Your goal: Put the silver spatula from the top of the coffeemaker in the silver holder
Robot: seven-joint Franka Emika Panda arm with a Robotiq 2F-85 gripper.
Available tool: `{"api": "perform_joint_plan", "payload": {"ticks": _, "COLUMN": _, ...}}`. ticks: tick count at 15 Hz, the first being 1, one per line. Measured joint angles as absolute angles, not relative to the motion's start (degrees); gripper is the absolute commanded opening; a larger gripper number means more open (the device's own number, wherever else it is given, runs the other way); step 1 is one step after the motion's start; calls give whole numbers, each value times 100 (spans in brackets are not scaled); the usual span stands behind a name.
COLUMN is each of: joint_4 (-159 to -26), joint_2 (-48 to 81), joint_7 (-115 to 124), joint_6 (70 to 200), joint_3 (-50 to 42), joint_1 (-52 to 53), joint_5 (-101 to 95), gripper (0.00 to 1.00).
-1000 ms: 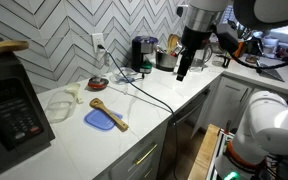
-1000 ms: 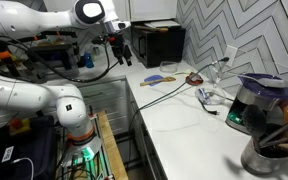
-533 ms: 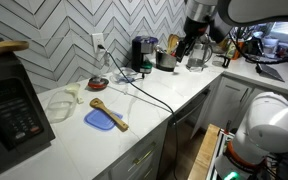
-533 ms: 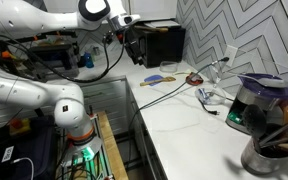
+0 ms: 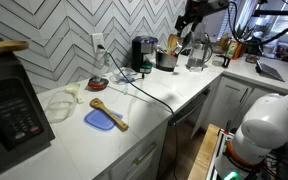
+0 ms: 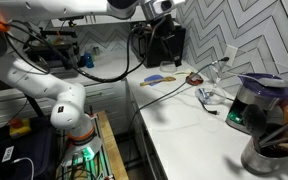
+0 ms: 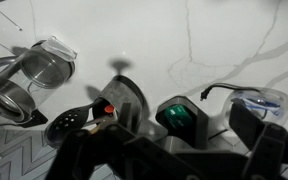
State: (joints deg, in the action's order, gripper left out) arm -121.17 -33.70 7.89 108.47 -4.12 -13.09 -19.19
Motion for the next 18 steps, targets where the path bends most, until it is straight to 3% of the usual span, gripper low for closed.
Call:
{"api": "perform_joint_plan", "payload": {"ticks": 4, "joint_4": -10916, "joint_2": -2243, "joint_7": 797, "joint_6": 10795, "joint_3": -728, "joint_1": -1321, "joint_5": -1487, "gripper": 100}}
{"api": "perform_joint_plan", "payload": {"ticks": 13, "joint_4": -10593, "joint_2": -1916, "joint_7": 1344, "joint_6": 10754, "joint_3": -659, "joint_1": -1302, "joint_5": -1449, "gripper": 100}}
{"api": "perform_joint_plan", "payload": {"ticks": 18, "joint_4": -9664, "joint_2": -976, "joint_7": 1435, "joint_6": 10911, "joint_3": -1143, "joint_1": -1395, "joint_5": -1096, "gripper": 100}}
